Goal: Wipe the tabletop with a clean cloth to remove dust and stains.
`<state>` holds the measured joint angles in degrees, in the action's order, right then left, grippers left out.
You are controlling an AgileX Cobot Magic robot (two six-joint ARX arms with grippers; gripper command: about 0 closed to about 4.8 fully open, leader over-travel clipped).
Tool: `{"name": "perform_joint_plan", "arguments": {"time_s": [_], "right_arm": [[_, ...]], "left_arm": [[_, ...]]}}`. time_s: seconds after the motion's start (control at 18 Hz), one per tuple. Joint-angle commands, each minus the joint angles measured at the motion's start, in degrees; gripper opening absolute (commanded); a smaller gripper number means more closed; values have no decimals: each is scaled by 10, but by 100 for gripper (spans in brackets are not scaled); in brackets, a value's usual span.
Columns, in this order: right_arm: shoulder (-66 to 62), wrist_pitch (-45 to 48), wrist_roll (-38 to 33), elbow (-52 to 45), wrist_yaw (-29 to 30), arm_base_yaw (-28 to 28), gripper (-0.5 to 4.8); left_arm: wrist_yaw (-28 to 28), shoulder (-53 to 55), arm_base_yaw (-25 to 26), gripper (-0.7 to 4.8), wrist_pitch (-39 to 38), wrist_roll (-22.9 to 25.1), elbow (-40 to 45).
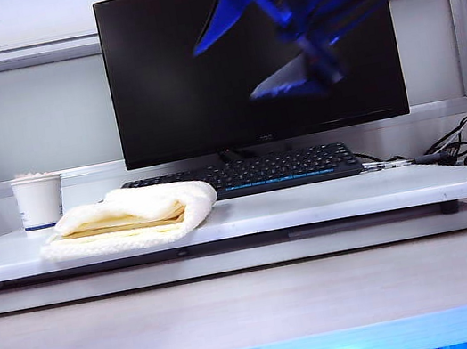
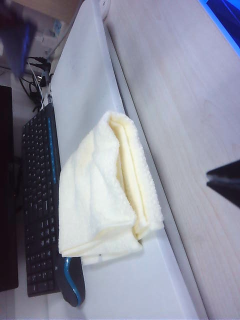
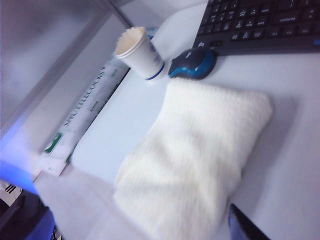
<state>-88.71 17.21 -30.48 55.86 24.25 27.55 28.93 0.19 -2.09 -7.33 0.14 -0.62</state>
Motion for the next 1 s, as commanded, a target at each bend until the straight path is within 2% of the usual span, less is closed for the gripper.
{"name": "perform_joint_plan", "arguments": {"time_s": [0.06, 0.44, 0.78, 0.83, 0.89, 0.94, 1.0], "right_arm": [[-61, -7, -17, 49, 1, 1, 479], [-198, -24, -17, 130, -17, 49, 479], [-297, -71, -43, 214, -38, 57, 474], [-309, -82, -44, 231, -38, 57, 350], [-316, -85, -45, 240, -36, 57, 184], [-318, -84, -44, 244, -38, 57, -14], [-318, -84, -42, 245, -54, 57, -6]], "left_arm": [[8, 0, 0, -6, -11, -2, 0], [8, 0, 0, -6, -11, -2, 0], [9, 0, 0, -6, -11, -16, 0], [9, 0, 0, -6, -11, -22, 0], [9, 0, 0, -6, -11, -23, 0], [9, 0, 0, -6, -11, -23, 0], [8, 0, 0, -6, -11, -23, 0]]}}
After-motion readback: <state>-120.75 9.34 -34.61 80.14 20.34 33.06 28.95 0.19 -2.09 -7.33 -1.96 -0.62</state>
